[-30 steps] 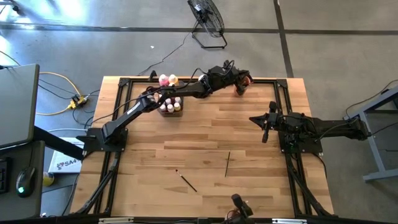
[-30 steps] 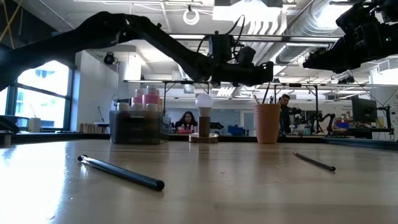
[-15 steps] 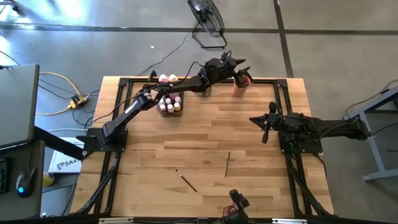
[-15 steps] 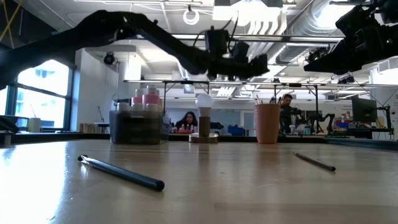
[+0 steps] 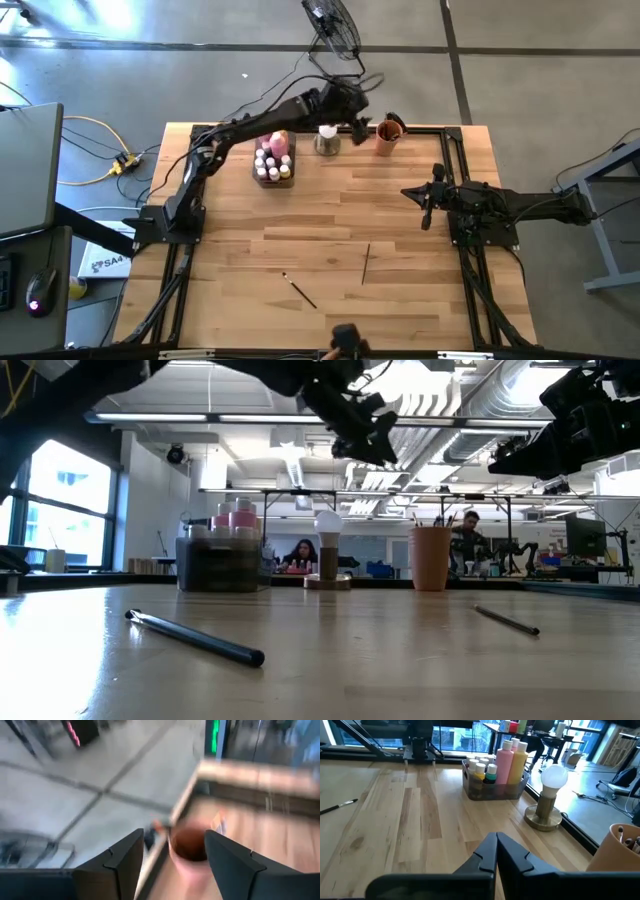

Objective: Pick & Place Paint Supplies
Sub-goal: Put the orange paintbrush into the orange cup

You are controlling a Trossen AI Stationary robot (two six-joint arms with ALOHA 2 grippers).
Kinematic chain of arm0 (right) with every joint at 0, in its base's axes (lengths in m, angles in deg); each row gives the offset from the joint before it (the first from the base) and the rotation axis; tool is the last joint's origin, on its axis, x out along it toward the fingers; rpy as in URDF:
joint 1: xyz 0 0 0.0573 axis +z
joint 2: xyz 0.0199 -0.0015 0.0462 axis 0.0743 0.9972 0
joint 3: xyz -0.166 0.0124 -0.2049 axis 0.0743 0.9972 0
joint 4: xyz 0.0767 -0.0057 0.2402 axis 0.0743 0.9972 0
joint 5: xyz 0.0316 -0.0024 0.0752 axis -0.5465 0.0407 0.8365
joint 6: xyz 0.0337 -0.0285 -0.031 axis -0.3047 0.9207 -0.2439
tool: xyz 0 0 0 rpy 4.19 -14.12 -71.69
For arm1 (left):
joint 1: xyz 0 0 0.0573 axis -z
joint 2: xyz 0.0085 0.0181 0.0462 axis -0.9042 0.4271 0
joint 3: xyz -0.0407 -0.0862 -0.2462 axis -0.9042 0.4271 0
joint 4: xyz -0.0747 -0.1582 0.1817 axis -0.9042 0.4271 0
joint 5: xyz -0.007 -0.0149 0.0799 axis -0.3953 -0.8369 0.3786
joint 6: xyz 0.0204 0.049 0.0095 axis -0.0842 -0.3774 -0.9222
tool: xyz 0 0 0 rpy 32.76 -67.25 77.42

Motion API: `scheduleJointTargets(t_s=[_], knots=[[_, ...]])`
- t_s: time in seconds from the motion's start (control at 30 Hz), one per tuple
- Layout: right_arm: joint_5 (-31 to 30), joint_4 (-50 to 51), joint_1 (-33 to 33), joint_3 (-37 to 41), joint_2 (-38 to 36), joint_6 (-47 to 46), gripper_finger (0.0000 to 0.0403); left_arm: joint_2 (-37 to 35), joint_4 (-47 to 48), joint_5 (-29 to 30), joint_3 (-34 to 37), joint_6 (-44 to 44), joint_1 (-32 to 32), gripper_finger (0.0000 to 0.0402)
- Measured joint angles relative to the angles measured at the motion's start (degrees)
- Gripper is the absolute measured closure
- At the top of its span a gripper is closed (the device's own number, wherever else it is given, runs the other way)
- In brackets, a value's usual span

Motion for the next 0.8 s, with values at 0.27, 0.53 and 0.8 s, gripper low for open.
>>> scheduleJointTargets(t_s=[0.27,0.53,0.8], knots=[[0.0,-0.4,0.0,0.0,0.0,0.0,0.0401,-3.3,23.7,4.3,0.0,-1.8,4.8,0.0221],[0.0,-0.5,0.0,0.0,0.0,-0.2,0.0401,-3.3,22.2,1.9,3.4,-3.8,10.3,0.0322],[0.1,-1.6,0.0,0.0,0.0,-0.2,0.0401,-3.1,11.4,-0.6,12.7,-3.6,16.1,0.0398]])
